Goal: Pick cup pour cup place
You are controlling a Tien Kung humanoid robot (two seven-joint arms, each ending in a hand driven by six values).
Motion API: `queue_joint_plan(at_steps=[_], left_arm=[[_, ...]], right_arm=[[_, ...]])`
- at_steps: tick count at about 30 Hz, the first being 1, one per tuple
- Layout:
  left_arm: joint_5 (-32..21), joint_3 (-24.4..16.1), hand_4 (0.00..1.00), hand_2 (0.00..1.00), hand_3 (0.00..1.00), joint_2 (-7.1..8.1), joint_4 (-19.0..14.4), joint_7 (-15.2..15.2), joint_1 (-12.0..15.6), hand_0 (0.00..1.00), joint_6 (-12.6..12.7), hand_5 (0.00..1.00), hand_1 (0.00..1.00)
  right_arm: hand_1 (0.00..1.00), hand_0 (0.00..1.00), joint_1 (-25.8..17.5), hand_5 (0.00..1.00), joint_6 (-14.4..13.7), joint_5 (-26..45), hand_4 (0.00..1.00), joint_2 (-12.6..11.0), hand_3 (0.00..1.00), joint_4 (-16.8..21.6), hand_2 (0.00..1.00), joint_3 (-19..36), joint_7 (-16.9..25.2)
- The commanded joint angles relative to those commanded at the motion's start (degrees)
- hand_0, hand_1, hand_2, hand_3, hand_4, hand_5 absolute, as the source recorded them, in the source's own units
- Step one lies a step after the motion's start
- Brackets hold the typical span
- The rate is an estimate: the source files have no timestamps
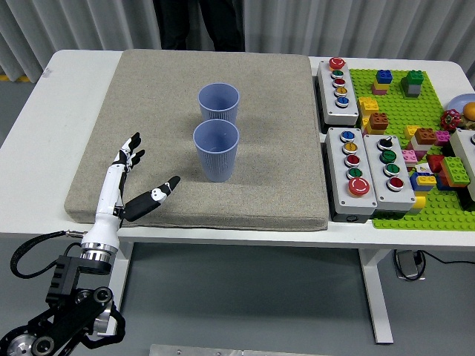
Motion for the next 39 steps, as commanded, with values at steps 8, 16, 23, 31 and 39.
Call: queue_joint_plan(at_steps=[8, 16, 23, 31, 39], left_arm=[[-2.1, 4.0, 0.939, 0.998, 0.998, -2.69, 4.5, -0.3, -3.8, 0.856, 0.9, 0.307, 0.881], [-4.4, 6.5, 0.943, 0.998, 0.998, -3.57, 6.2, -0.9, -5.3, 0.855, 4.0, 0.310, 0.882], [-4.7, 7.4, 0.952, 0.998, 0.998, -4.30, 8.1, -1.0, -7.0, 0.855, 4.6, 0.320, 0.883], [-4.6, 8.7, 0.969, 0.998, 0.998, -4.80, 9.3, -0.9, -7.9, 0.857, 5.3, 0.344, 0.887], [-2.8, 9.8, 0.972, 0.998, 0.998, -5.80, 10.9, 0.2, -10.0, 0.861, 5.3, 0.351, 0.891]], right_arm=[[0.614, 0.676, 0.4, 0.196, 0.0, 0.1, 0.002, -0.1, 0.579, 0.0, 0.566, 0.1, 0.1], [0.614, 0.676, 0.7, 0.192, -0.1, 0.7, 0.002, -0.1, 0.579, -0.1, 0.567, -0.1, 0.3], [0.614, 0.676, 0.9, 0.190, -0.3, 1.1, 0.002, -0.2, 0.579, -0.1, 0.567, -0.4, 0.3], [0.615, 0.676, 0.9, 0.190, -0.4, 1.4, 0.002, -0.1, 0.579, -0.1, 0.567, -0.5, 0.4], [0.615, 0.677, 1.0, 0.188, -0.4, 1.3, 0.002, -0.2, 0.579, -0.1, 0.566, -0.5, 0.4]])
